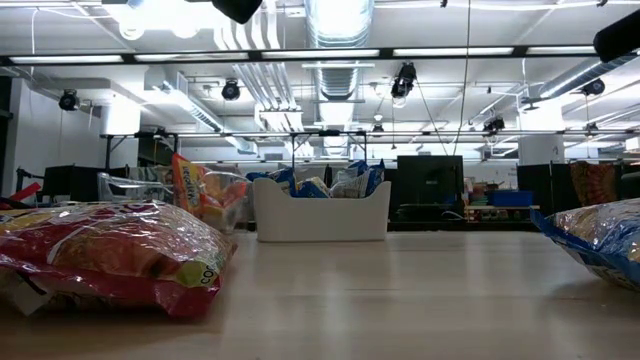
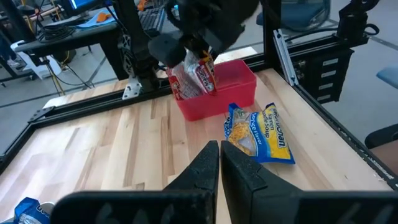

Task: Sort Maruchan noodles
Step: Put the red noodle pack into the pink bin

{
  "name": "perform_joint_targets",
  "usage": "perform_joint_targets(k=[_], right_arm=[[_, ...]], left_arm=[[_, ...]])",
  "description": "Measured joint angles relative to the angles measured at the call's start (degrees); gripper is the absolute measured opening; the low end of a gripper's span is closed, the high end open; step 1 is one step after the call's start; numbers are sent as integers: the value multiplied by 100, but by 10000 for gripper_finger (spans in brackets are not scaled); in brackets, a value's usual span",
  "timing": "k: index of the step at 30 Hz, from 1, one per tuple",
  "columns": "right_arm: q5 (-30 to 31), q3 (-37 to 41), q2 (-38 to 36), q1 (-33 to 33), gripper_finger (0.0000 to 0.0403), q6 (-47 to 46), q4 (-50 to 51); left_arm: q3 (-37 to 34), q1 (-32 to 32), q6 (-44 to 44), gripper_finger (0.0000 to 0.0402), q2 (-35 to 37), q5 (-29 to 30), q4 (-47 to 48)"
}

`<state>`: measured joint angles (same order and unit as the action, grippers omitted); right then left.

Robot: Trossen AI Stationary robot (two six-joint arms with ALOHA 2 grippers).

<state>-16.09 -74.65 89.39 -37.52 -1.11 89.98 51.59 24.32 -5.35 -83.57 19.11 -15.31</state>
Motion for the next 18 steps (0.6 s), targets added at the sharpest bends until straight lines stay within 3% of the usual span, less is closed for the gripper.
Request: perform_joint_targets(k=[8,18], right_arm=[[63,2,475,-11,13,369,-1],[-252,2,203,-24,13,44,2]], left_arm=[[0,0,29,0,0,0,0],[0,0,29,0,0,-2,9]])
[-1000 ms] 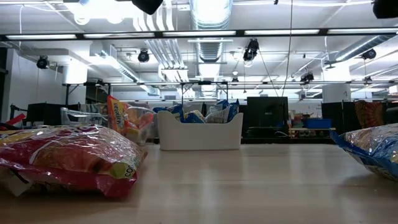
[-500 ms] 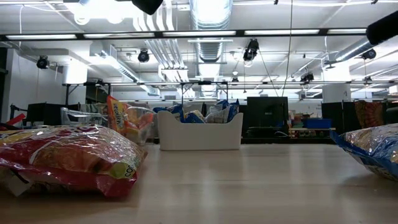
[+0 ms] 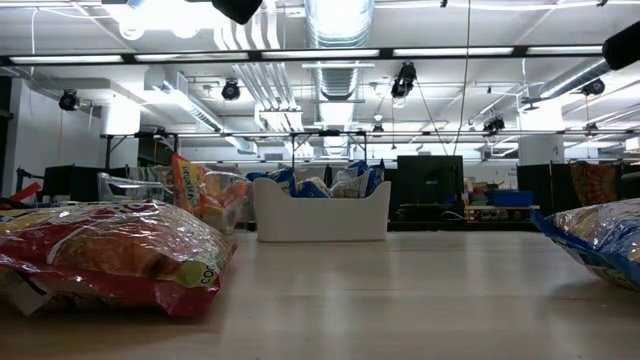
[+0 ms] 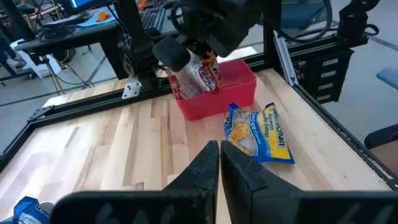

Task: Sort Maruchan noodles
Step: Put the red noodle pack into the pink bin

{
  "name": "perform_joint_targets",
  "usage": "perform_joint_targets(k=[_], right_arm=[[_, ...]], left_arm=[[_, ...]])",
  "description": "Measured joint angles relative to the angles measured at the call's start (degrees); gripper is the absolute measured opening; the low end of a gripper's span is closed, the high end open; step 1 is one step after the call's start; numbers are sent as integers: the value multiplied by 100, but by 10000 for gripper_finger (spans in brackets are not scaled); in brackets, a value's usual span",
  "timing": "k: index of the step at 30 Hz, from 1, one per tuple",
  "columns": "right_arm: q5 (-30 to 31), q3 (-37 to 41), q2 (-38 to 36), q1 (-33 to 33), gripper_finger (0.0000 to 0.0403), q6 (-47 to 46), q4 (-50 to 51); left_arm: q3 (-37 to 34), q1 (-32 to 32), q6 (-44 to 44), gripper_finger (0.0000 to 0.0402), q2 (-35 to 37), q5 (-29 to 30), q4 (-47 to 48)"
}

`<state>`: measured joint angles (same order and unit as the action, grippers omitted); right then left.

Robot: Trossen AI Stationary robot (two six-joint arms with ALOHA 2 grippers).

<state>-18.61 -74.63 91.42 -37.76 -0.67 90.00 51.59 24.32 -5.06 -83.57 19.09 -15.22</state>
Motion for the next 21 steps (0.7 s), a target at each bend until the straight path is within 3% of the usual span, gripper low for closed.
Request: perform_joint_targets(k=[21], right_arm=[[-95,1,-367,-50,13,-407,0]], left_arm=[[0,0,42,0,-42,0,56]])
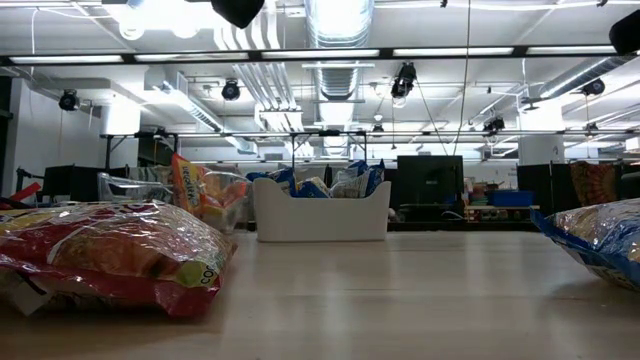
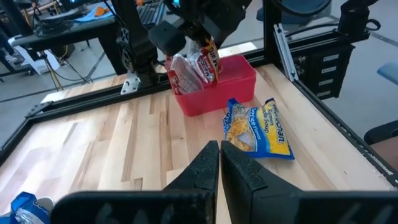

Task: Sort Maruchan noodles
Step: Put the red noodle pack into the pink bin

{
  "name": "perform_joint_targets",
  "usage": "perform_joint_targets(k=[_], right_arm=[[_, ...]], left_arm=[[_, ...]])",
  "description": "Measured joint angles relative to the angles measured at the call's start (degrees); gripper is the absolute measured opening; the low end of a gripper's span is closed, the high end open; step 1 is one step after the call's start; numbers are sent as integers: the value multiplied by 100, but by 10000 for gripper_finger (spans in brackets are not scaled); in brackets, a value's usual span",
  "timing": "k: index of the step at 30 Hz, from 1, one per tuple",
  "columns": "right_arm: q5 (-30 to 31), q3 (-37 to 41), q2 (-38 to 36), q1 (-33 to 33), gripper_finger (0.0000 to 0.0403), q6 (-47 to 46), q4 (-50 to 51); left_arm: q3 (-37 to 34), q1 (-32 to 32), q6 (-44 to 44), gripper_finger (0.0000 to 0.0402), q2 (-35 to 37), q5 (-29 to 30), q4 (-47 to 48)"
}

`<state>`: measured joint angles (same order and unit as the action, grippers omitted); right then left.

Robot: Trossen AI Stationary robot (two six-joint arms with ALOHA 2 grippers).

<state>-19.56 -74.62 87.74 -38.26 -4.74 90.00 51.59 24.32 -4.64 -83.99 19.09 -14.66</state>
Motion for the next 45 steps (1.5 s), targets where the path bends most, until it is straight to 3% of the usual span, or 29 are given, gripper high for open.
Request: perform_joint_targets(k=[7,18,30,36,45], right_arm=[[9,30,44,-13,13,107,9],[-179,-3,-153,-26,13,-461,7],[238,39,340,-24,13,385,4],[559,76,594,-24,13,400,3],[565,89,688,-24,17,281,4]], left_arm=[[0,0,22,0,-122,0,25],[0,-4,31,0,-120,0,20],[0,-4,66,0,-120,0,22],[0,-4,69,0,-118,0,23],[0,-4,87,0,-116,0,28]])
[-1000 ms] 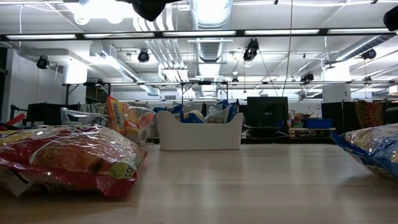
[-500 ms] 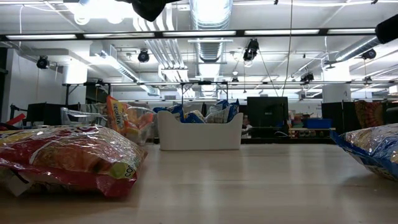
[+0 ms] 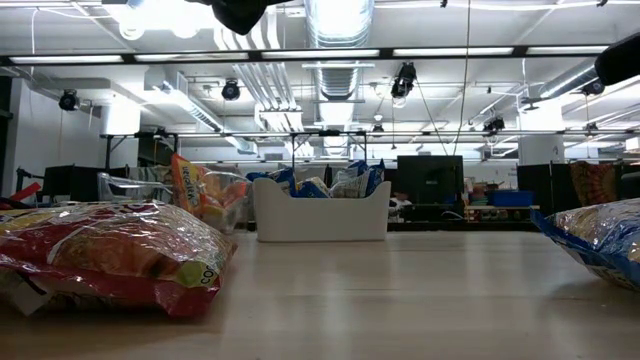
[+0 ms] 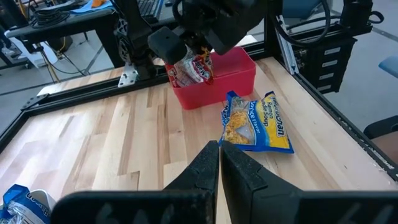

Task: Sort Maruchan noodles
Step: Put the red noodle pack into the pink bin

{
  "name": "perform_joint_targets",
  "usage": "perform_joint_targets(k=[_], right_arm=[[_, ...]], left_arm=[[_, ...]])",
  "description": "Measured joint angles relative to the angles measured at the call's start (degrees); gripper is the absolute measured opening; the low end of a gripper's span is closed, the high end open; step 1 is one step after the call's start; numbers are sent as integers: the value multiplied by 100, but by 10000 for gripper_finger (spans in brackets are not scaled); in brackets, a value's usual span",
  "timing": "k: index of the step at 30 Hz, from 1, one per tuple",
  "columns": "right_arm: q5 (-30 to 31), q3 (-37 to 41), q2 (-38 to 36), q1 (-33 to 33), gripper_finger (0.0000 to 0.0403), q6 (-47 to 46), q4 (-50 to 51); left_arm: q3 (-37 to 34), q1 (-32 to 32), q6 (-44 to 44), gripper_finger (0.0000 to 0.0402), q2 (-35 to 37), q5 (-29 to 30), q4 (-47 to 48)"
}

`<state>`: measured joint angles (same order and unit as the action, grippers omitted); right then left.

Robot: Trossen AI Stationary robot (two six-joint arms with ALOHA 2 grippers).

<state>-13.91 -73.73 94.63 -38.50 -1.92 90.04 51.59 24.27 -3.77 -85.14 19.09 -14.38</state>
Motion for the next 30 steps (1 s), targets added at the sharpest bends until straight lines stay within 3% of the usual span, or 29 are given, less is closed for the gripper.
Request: perform_joint_targets(k=[12,18,23,30], right_arm=[[-155,0,-122,15,113,-818,-2],[-153,-141,-294,15,137,-1025,-7],[-155,-357,-337,15,121,-1606,-75],[-278,-169,-339,-123,42,-2165,-683]], left_arm=[[0,0,2,0,0,0,10],[0,0,2,0,0,0,12],[0,0,2,0,2,0,35],[0,0,61,0,2,-1,44]])
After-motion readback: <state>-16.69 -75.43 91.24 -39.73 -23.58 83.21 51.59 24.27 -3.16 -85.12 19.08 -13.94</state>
